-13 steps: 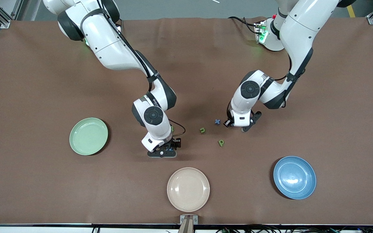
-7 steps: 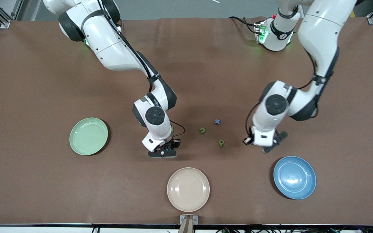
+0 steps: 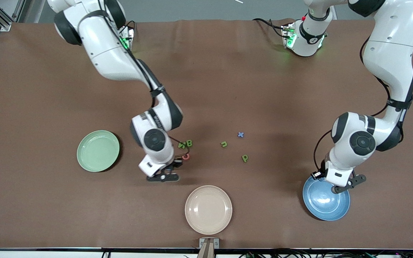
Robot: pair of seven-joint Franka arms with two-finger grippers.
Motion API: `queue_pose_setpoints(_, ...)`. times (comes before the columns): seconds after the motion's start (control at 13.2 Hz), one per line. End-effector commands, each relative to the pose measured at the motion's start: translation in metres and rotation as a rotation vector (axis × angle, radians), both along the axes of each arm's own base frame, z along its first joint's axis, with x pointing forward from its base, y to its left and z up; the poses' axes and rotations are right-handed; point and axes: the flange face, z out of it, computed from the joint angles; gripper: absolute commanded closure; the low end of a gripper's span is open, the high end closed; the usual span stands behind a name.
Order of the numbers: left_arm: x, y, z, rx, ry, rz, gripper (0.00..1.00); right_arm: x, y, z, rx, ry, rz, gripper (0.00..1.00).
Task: Sort upper and lower case letters into plates
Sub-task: 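Carry letters to the green plate and blue bowl with both grippers, release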
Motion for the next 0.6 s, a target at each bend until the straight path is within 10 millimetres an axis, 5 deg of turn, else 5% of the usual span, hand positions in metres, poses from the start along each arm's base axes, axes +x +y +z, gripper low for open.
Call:
queue_pose_setpoints(0.0,0.018,0.021,-0.007,0.023,-0.01,-0.104,0.86,-0.007,-0.095,0.037,0.01,0.06,0.087,1.0)
queue_pose_setpoints(0.08,0.023,0.035,-0.012,0.039,-0.007,-0.122,0.71,-0.011,-0.136,0.045,0.012,0.077,0.126,1.0)
queue_pose_setpoints(0.23,0.024,0.04,-0.013,0.044,-0.007,-0.144,0.0,-0.027,-0.203,0.059,0.021,0.106,0.174,1.0)
queue_pose_setpoints(0.53,0.024,0.02,0.009,0.033,-0.026,-0.132,0.0,-0.073,-0.285,0.046,0.113,0.117,0.179,1.0)
